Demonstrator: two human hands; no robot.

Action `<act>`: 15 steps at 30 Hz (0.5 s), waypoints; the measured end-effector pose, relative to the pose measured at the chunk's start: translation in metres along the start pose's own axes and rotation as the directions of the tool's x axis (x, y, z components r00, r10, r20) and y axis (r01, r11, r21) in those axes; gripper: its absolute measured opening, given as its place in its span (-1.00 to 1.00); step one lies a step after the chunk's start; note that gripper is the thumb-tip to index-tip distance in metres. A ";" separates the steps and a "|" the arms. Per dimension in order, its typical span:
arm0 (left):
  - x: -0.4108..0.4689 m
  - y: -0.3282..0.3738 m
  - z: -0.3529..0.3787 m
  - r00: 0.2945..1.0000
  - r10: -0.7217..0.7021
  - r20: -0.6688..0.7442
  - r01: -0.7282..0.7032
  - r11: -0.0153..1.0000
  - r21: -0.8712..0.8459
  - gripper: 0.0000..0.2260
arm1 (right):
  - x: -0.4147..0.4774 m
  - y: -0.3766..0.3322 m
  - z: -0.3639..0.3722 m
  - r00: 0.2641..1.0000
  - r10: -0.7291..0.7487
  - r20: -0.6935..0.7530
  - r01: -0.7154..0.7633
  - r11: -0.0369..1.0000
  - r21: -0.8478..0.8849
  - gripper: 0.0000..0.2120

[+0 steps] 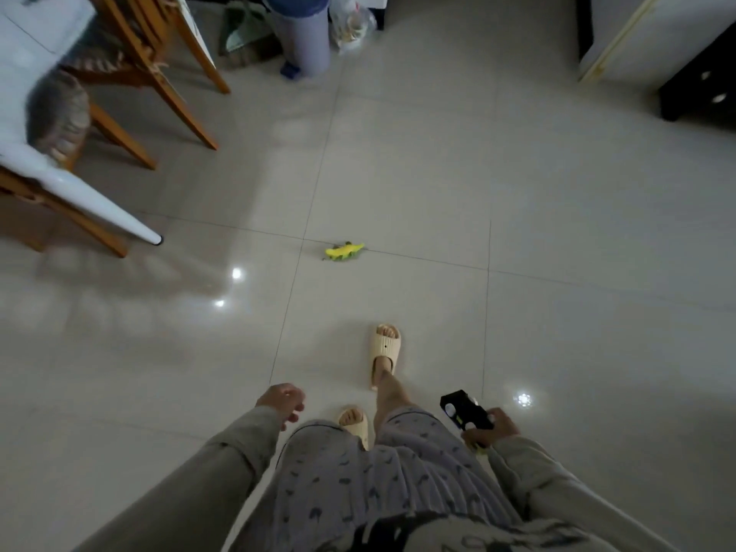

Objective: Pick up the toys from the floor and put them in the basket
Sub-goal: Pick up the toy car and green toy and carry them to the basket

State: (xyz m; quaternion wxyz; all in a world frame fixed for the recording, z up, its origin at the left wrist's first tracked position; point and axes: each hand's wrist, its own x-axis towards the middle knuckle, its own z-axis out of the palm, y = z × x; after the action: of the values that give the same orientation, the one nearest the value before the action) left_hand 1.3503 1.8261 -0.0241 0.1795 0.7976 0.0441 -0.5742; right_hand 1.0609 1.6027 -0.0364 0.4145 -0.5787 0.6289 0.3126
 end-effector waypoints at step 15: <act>0.042 0.090 -0.029 0.982 -0.166 -0.085 0.138 0.954 -0.268 -0.91 | 0.071 -0.209 -0.137 0.972 -0.214 0.098 0.224 0.969 -0.106 -0.52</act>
State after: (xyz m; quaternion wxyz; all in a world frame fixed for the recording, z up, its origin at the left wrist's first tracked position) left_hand 1.4155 1.7467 -0.0335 0.2353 0.7907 0.1900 -0.5322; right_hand 1.2461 1.4218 -0.0184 0.4389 -0.6536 0.5236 0.3256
